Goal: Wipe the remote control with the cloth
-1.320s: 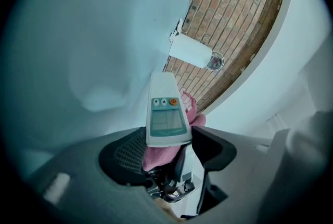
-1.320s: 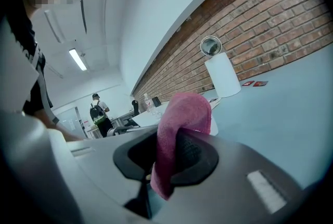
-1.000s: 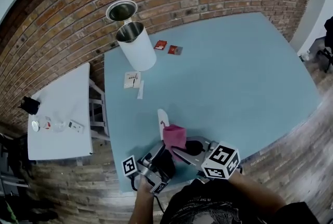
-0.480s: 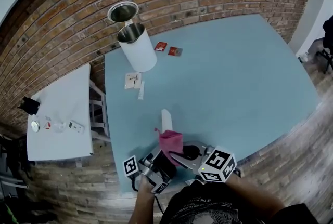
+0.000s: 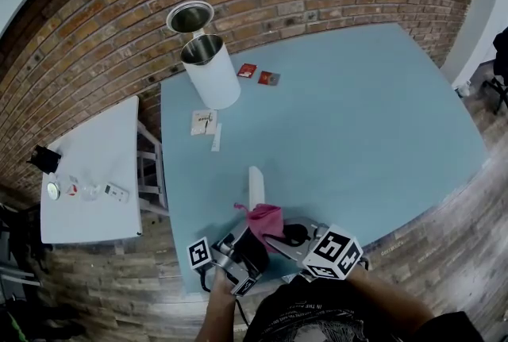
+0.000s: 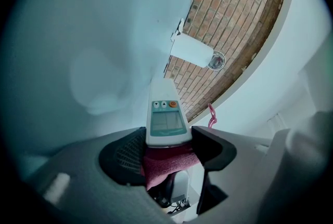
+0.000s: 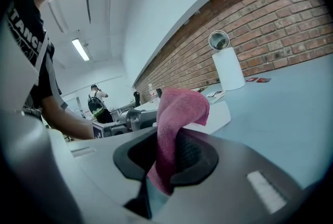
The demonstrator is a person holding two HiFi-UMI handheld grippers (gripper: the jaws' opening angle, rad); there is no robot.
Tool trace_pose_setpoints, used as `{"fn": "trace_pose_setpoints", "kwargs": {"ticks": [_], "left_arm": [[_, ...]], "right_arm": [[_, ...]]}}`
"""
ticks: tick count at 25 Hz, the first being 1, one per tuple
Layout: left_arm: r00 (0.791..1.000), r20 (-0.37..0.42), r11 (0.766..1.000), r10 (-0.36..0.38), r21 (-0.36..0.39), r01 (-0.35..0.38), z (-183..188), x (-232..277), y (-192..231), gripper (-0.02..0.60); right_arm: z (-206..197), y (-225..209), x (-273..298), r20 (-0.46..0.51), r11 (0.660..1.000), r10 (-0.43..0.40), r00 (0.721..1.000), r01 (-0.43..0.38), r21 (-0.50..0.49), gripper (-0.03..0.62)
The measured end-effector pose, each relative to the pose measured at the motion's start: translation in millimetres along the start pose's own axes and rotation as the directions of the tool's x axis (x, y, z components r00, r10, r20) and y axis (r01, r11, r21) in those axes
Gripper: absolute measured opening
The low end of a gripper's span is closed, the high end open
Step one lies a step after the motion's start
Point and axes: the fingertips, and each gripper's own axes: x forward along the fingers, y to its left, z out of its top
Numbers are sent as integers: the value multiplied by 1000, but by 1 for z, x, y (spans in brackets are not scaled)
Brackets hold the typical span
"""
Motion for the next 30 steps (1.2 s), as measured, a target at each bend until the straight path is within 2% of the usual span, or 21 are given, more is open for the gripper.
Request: {"fn": "trace_pose_setpoints", "kwargs": {"ticks": [2, 4, 5, 7, 10, 13, 14, 16, 20, 22, 25, 27, 28, 30], "left_arm": [[1000, 2, 1000, -3, 2, 3, 0, 0, -1, 279], [1000, 6, 1000, 7, 19, -7, 0, 0, 0, 279], [1000, 6, 999, 26, 45, -26, 0, 0, 1, 279], [995, -7, 985, 98, 142, -96, -1, 0, 5, 279], [973, -29, 924, 228, 321, -207, -5, 2, 10, 279], [945, -18, 840, 326, 464, -280, -5, 5, 14, 279], [931, -6, 802, 366, 509, -312, -3, 4, 16, 279], [892, 28, 711, 452, 593, -379, -1, 1, 21, 279], [824, 93, 525, 560, 729, -440, 2, 1, 22, 279], [780, 134, 404, 612, 794, -454, 4, 1, 24, 279], [694, 205, 195, 690, 871, -451, 8, -1, 30, 281], [642, 258, 67, 722, 897, -436, 10, -3, 33, 281], [622, 283, 13, 731, 904, -426, 11, -4, 34, 281], [591, 327, -81, 737, 911, -404, 12, -6, 37, 282]], "right_arm": [[-2, -1, -1, -2, 1000, -5, 1000, 5, 6, 66], [4, -4, -6, 37, 999, -10, 999, 8, 42, 66], [11, -7, -10, 72, 998, -18, 997, 13, 69, 66], [26, -19, -23, 149, 991, -59, 987, 40, 126, 66], [38, -45, -42, 202, 977, -161, 966, 127, 174, 66], [35, -67, -54, 193, 958, -240, 951, 200, 204, 66], [33, -72, -57, 188, 953, -259, 947, 218, 213, 66], [30, -80, -63, 179, 944, -286, 941, 244, 224, 66], [25, -88, -68, 166, 929, -321, 932, 277, 245, 66], [22, -91, -67, 153, 924, -335, 930, 292, 249, 66], [18, -93, -66, 129, 915, -354, 926, 315, 250, 67], [17, -94, -65, 122, 912, -363, 924, 325, 251, 66], [16, -94, -65, 118, 910, -368, 922, 331, 250, 67], [15, -94, -64, 107, 905, -378, 920, 343, 250, 67]]}}
